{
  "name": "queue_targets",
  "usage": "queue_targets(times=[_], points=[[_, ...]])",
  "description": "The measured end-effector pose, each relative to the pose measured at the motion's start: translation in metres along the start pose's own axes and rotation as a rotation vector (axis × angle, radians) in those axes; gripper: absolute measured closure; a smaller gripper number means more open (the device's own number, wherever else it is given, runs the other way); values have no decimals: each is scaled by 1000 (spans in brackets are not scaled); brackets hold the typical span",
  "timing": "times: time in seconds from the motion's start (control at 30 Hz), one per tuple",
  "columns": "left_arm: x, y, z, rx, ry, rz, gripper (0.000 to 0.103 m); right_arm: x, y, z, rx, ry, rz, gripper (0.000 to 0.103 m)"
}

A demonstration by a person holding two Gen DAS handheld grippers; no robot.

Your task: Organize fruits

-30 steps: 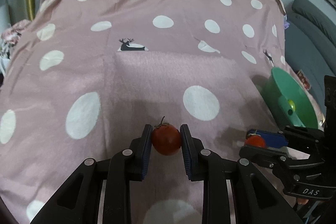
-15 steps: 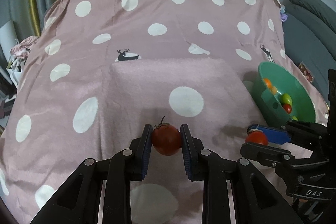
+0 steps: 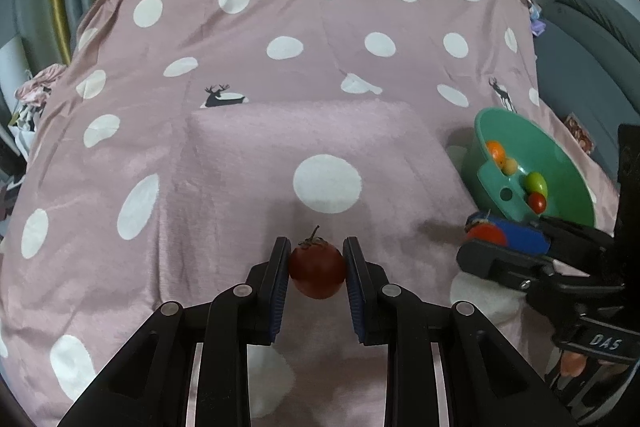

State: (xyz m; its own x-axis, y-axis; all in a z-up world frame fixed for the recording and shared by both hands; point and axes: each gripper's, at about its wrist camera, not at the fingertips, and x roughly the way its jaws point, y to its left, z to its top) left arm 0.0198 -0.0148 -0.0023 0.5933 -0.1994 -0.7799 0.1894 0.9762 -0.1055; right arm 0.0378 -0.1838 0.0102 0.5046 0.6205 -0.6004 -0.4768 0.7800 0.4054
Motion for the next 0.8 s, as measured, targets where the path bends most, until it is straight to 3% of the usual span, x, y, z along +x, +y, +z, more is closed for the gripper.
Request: queue_targets(times=[0.37,0.8], points=[[2,-16,0,23,35,5,76,-21,-5,0,6,-48,16,71],[-5,-39,8,67,19,17,76,-36,-10,1,25,-86,27,71]])
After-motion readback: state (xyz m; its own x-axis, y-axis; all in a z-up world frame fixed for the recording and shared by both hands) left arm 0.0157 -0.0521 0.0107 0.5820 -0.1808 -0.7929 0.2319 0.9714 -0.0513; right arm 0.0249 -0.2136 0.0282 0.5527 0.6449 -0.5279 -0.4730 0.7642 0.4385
